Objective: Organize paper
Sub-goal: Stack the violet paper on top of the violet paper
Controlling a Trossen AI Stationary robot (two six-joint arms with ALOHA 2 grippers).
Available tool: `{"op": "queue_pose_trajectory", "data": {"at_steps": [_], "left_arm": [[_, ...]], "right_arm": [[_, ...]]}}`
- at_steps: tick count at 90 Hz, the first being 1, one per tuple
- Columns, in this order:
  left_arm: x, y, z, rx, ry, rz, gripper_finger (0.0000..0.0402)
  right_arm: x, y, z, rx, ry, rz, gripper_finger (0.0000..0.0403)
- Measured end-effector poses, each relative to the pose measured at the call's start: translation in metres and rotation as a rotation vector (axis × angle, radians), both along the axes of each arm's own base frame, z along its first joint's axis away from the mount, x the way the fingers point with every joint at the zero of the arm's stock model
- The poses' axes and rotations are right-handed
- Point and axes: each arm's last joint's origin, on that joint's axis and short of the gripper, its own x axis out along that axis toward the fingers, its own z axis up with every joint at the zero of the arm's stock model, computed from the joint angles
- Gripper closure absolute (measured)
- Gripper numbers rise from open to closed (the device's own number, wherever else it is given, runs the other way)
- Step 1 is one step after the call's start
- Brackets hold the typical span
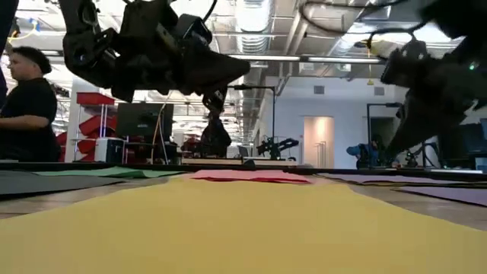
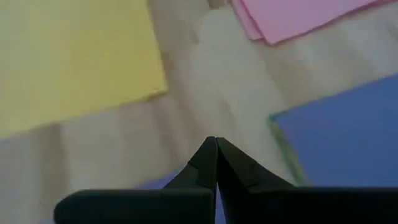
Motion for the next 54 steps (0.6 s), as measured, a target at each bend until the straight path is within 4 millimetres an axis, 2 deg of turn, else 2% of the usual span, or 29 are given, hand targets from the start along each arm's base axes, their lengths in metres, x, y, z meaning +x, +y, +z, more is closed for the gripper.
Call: {"op": "queue_pose_trajectory", "data": {"at_steps": [9, 19, 37, 54], "left_arm": [[-0.002, 0.001, -0.003, 0.008, 0.010, 0.036, 0.0401], [-0.003, 0.002, -0.007, 0.029, 0.046, 0.079, 0.0401], [-0.003, 0.003, -0.012, 0.055, 0.095, 0.110, 0.0401], [-0.004, 0.003, -0.013, 0.077, 0.102, 0.109, 0.0401]], "right_arm": [[0.003, -0.005, 0.005, -0.056, 0.049, 0.027, 0.0396], [0.007, -0.009, 0.007, -0.111, 0.117, 0.043, 0.0366], [0.016, -0.016, -0.008, -0.186, 0.262, 0.048, 0.0303], [0.029, -0.020, -0.017, -0.293, 0.345, 0.005, 0.0288]]}}
